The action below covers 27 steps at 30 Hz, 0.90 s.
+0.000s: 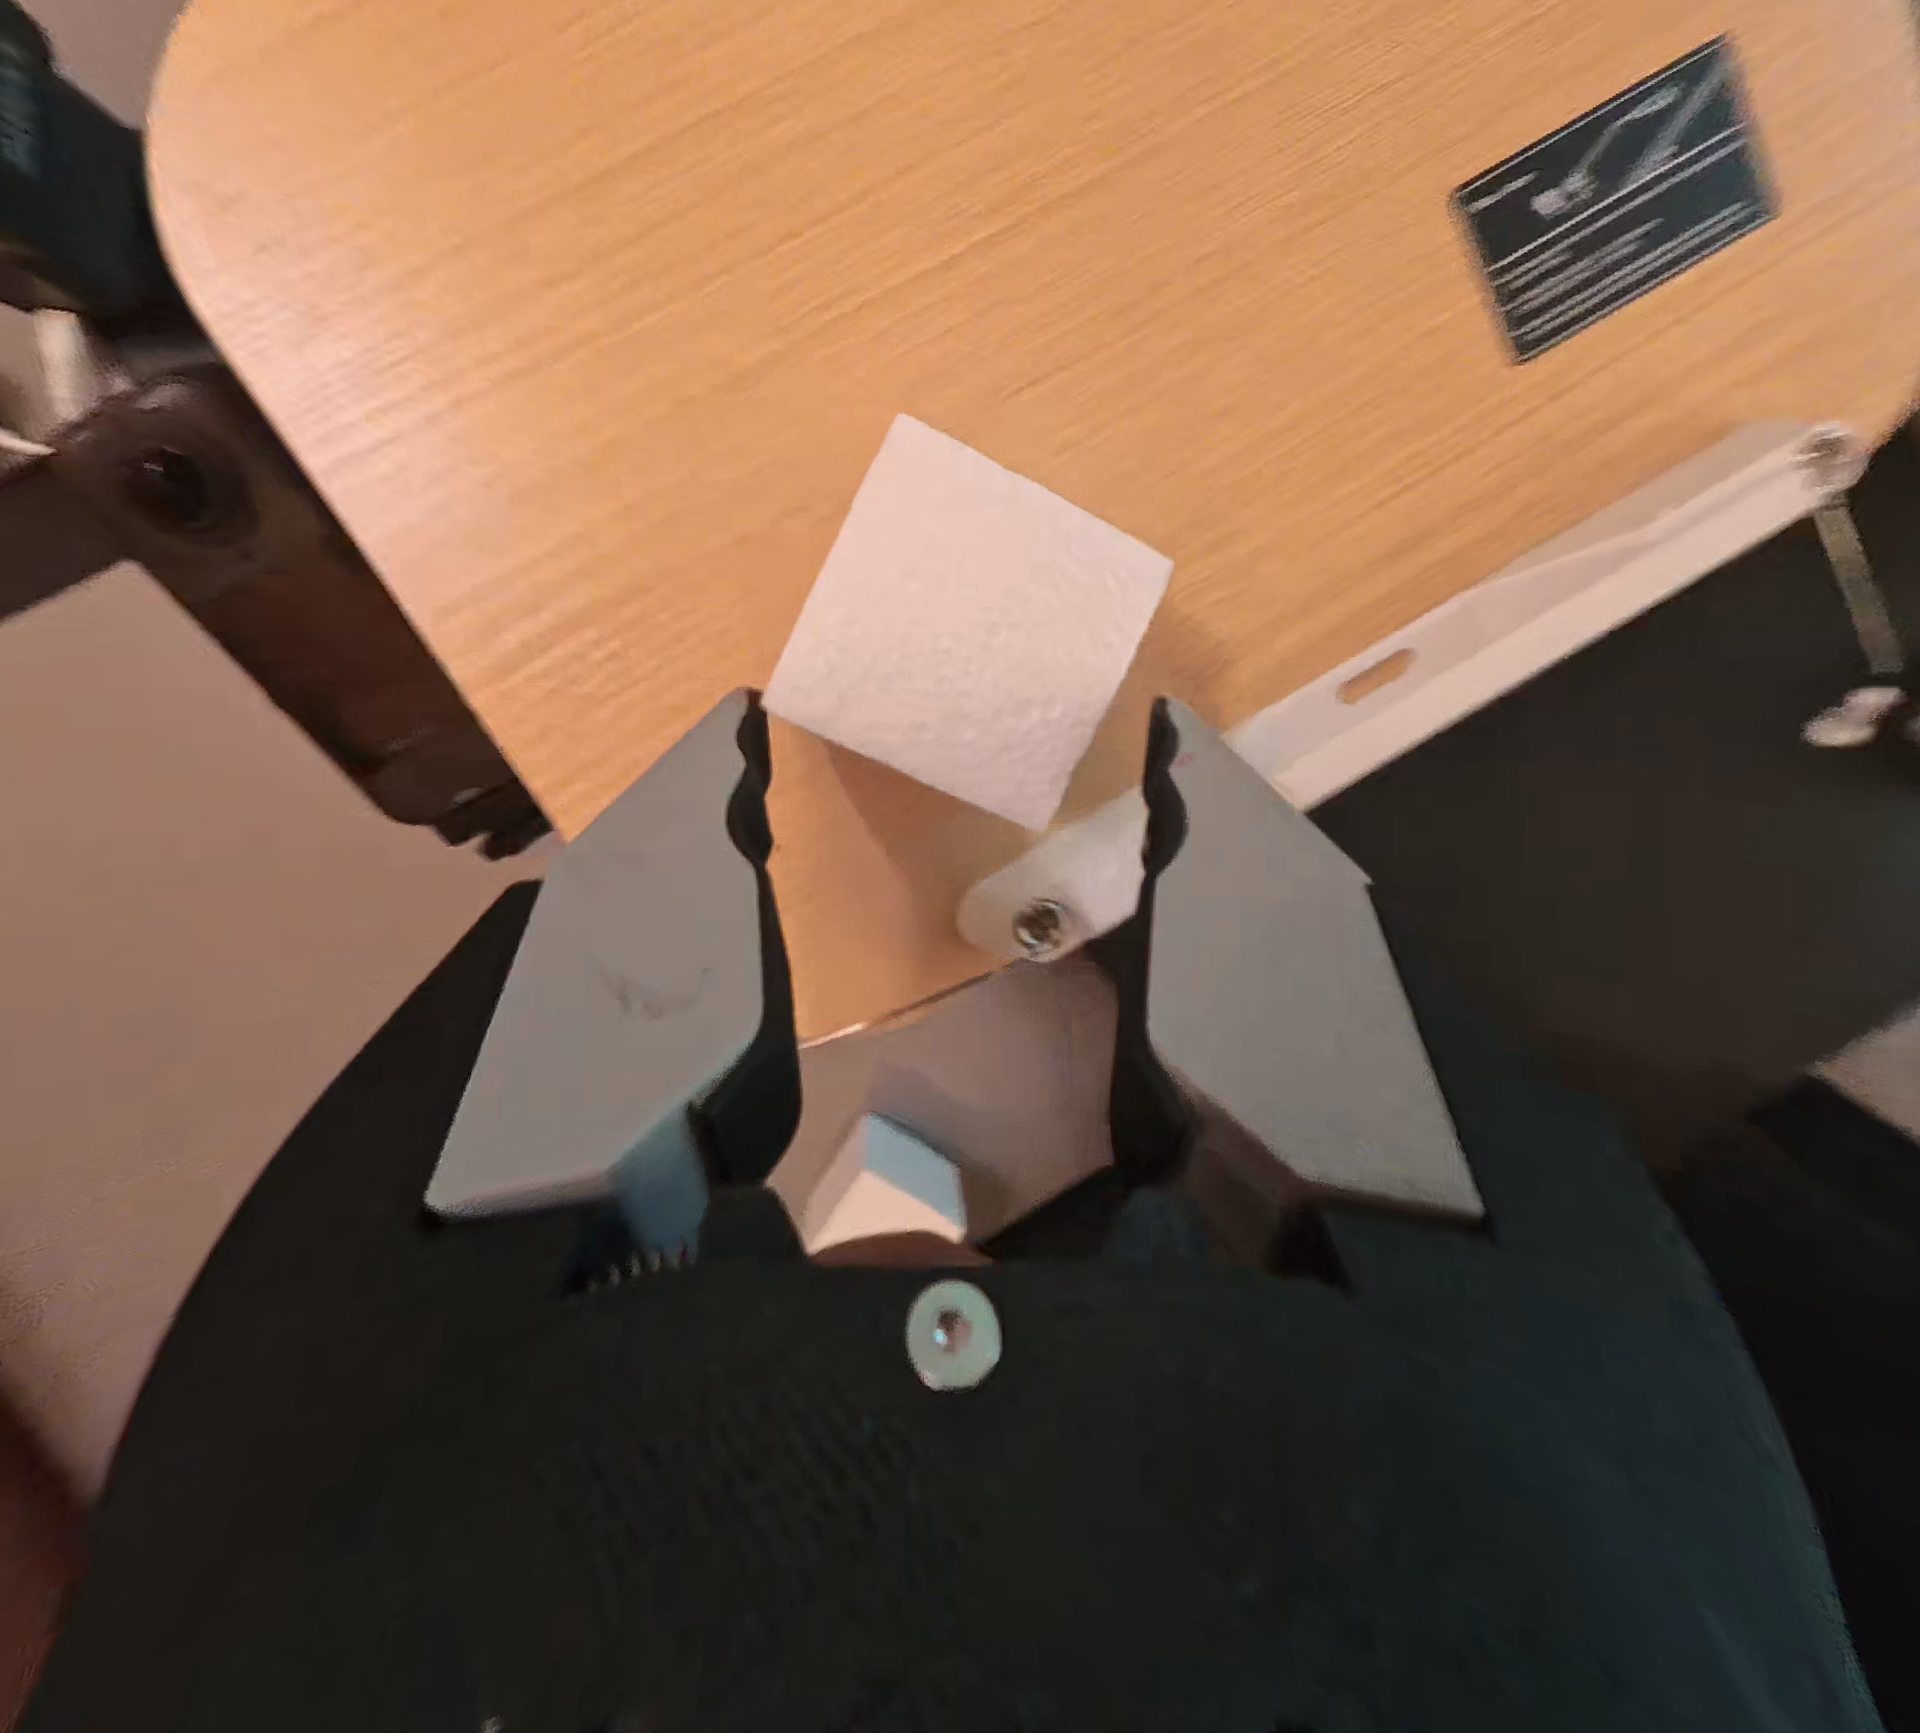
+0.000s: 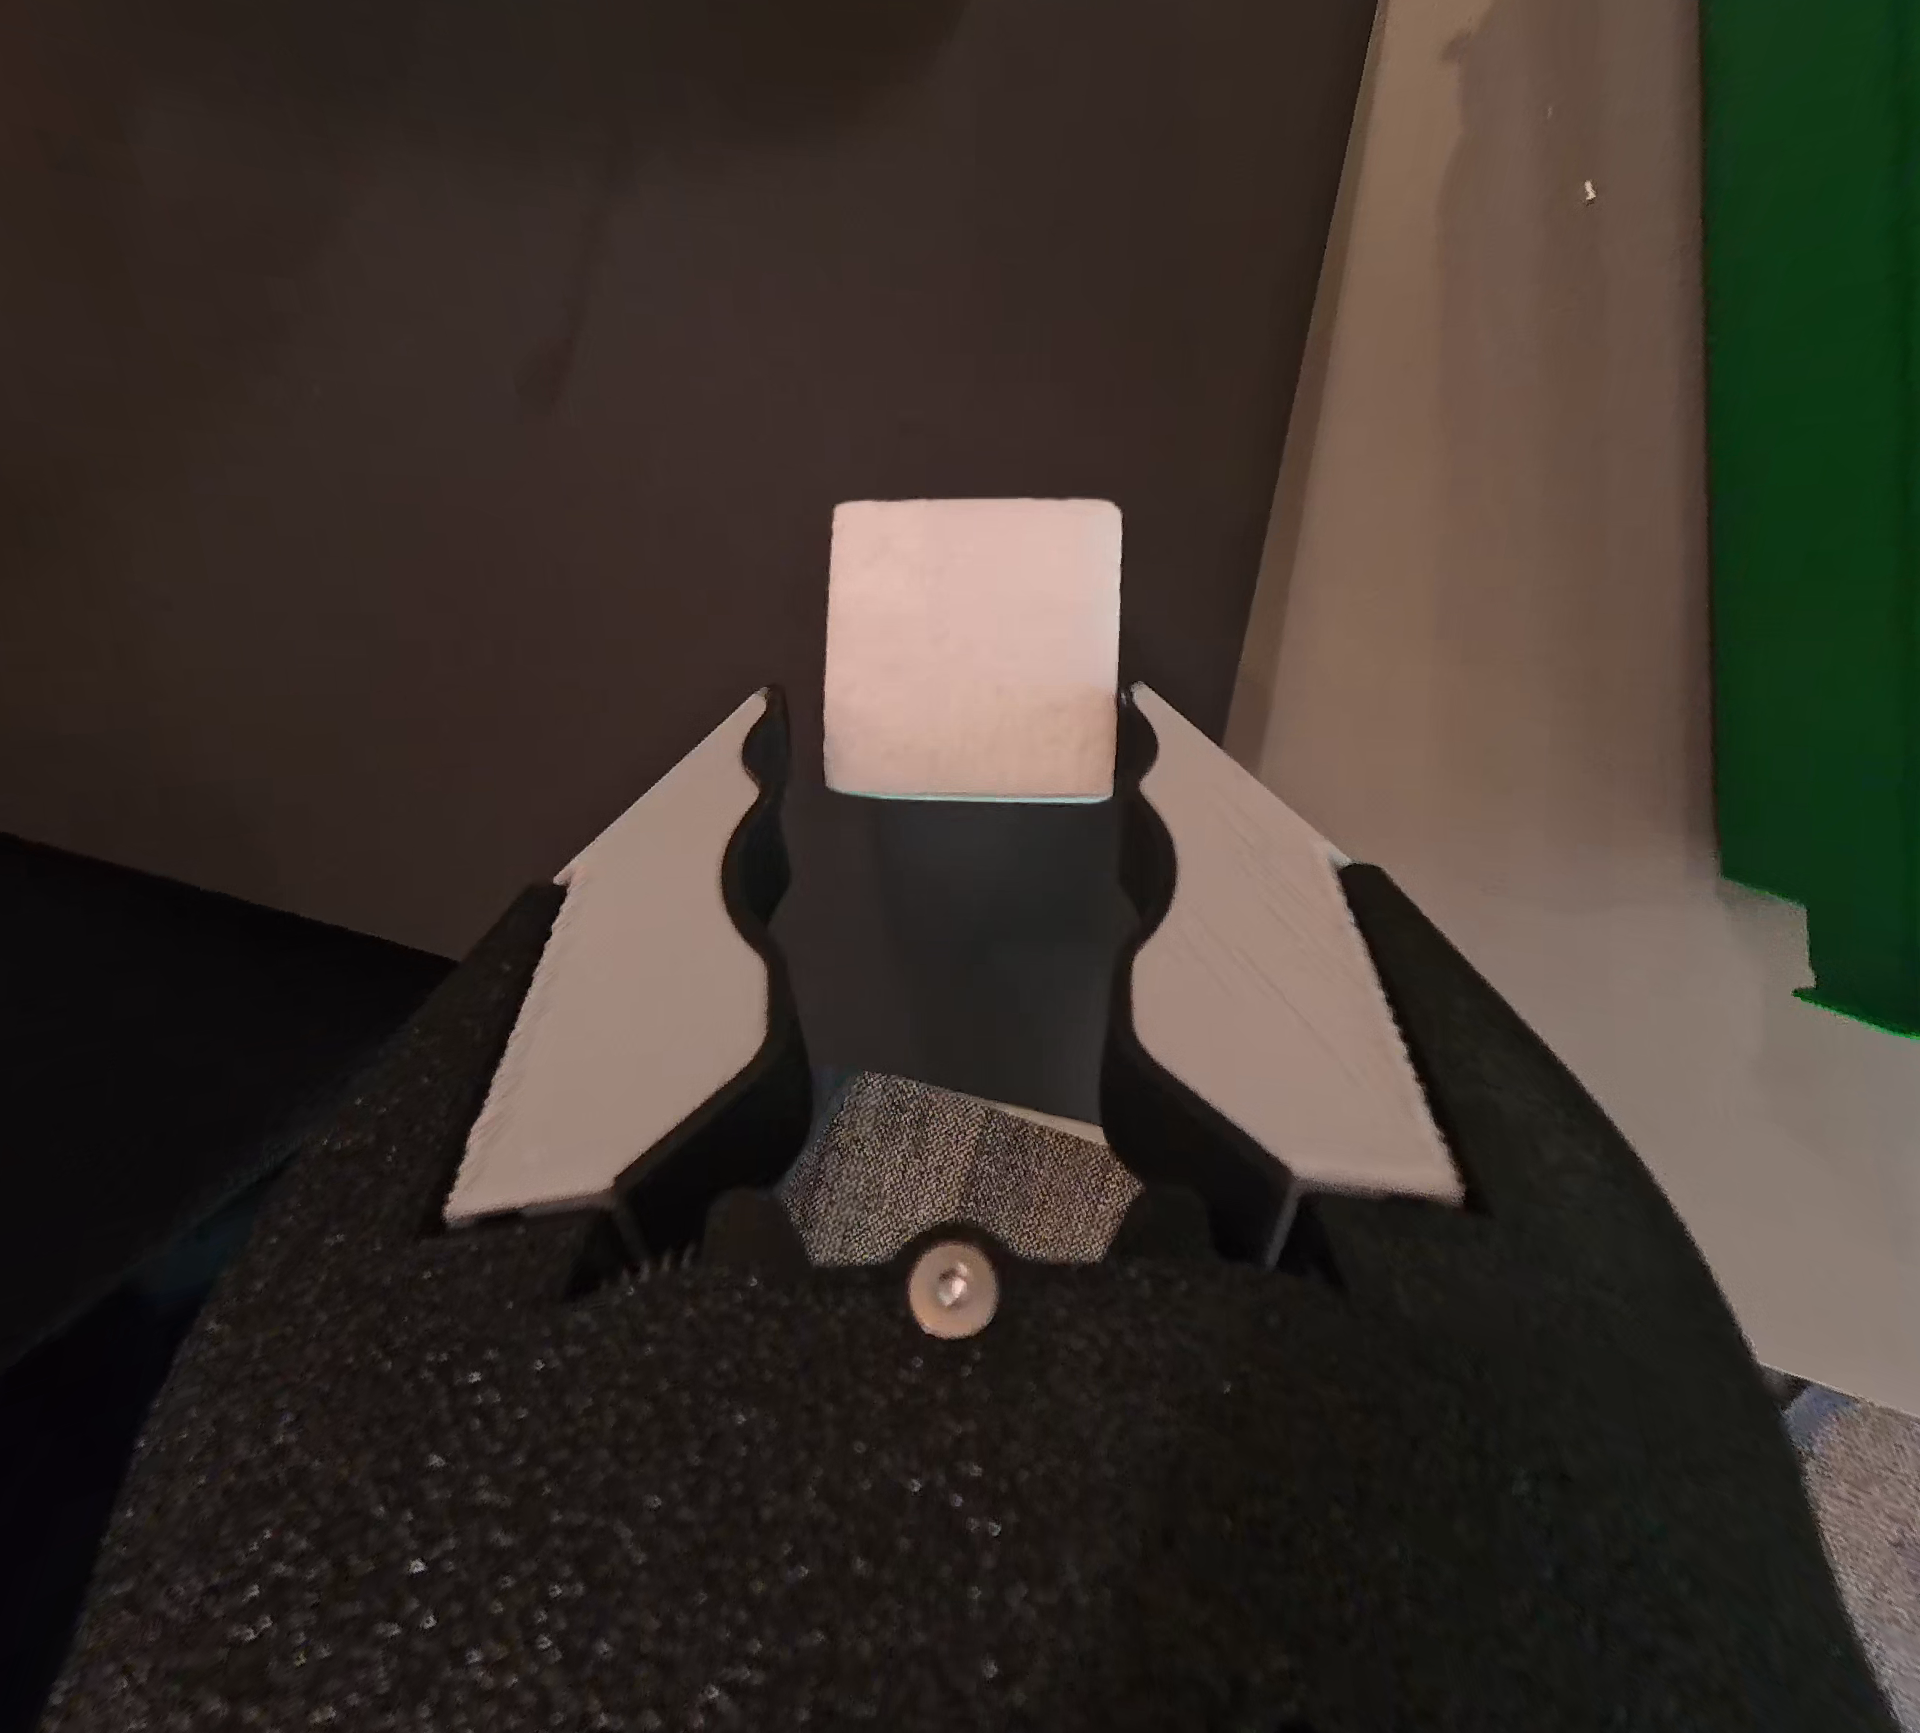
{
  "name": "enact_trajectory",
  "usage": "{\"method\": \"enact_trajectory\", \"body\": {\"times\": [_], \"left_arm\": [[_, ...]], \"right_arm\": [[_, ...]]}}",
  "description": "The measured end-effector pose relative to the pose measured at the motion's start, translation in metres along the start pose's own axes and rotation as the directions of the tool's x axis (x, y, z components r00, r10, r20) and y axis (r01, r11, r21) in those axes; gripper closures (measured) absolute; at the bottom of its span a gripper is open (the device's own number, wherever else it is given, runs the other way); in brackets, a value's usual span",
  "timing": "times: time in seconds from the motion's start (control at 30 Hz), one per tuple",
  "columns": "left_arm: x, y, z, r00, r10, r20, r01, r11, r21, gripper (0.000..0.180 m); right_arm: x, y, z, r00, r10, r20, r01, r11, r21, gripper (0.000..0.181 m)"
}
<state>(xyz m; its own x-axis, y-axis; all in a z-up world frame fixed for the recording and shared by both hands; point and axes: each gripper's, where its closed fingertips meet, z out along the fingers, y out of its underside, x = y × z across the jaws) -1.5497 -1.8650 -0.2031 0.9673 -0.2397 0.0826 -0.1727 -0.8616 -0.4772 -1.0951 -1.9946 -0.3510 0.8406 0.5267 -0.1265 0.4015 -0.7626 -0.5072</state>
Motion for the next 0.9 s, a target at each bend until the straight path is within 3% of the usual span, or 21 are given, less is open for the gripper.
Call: {"method": "enact_trajectory", "body": {"times": [0.17, 0.4, 0.47, 0.57, 0.63, 0.73, 0.8, 0.9], "left_arm": [[-0.001, -0.001, -0.005, 0.999, 0.038, -0.008, -0.037, 0.997, 0.065, 0.116], [0.012, -0.018, 0.015, 0.930, 0.368, 0.005, -0.368, 0.929, -0.047, 0.120], [0.037, -0.030, 0.015, 0.870, 0.488, -0.078, -0.491, 0.871, -0.026, 0.120], [0.065, -0.027, 0.019, 0.674, 0.711, -0.200, -0.731, 0.680, -0.046, 0.120], [0.067, -0.023, 0.024, 0.570, 0.787, -0.236, -0.818, 0.570, -0.075, 0.120], [0.072, -0.028, 0.028, 0.513, 0.821, -0.251, -0.856, 0.509, -0.085, 0.119], [0.075, -0.032, 0.031, 0.505, 0.826, -0.250, -0.861, 0.504, -0.076, 0.114], [0.069, -0.025, 0.038, 0.529, 0.809, -0.254, -0.848, 0.517, -0.117, 0.120]], "right_arm": [[0.000, -0.001, -0.001, 1.000, 0.005, 0.005, -0.005, 1.000, 0.003, 0.119], [-0.004, 0.001, 0.004, 1.000, 0.001, 0.022, -0.001, 1.000, -0.028, 0.112], [-0.004, 0.002, 0.006, 1.000, -0.009, 0.017, 0.009, 0.999, -0.033, 0.111], [-0.001, 0.003, 0.008, 1.000, -0.011, 0.007, 0.011, 0.999, -0.047, 0.110], [0.000, 0.001, 0.010, 1.000, 0.004, 0.011, -0.003, 0.999, -0.051, 0.108], [0.003, -0.006, 0.011, 1.000, 0.008, 0.007, -0.007, 0.999, -0.037, 0.106], [0.004, -0.008, 0.015, 1.000, 0.021, 0.016, -0.021, 0.999, -0.039, 0.105], [0.005, -0.006, 0.025, 1.000, 0.021, 0.011, -0.020, 0.997, -0.071, 0.106]]}}
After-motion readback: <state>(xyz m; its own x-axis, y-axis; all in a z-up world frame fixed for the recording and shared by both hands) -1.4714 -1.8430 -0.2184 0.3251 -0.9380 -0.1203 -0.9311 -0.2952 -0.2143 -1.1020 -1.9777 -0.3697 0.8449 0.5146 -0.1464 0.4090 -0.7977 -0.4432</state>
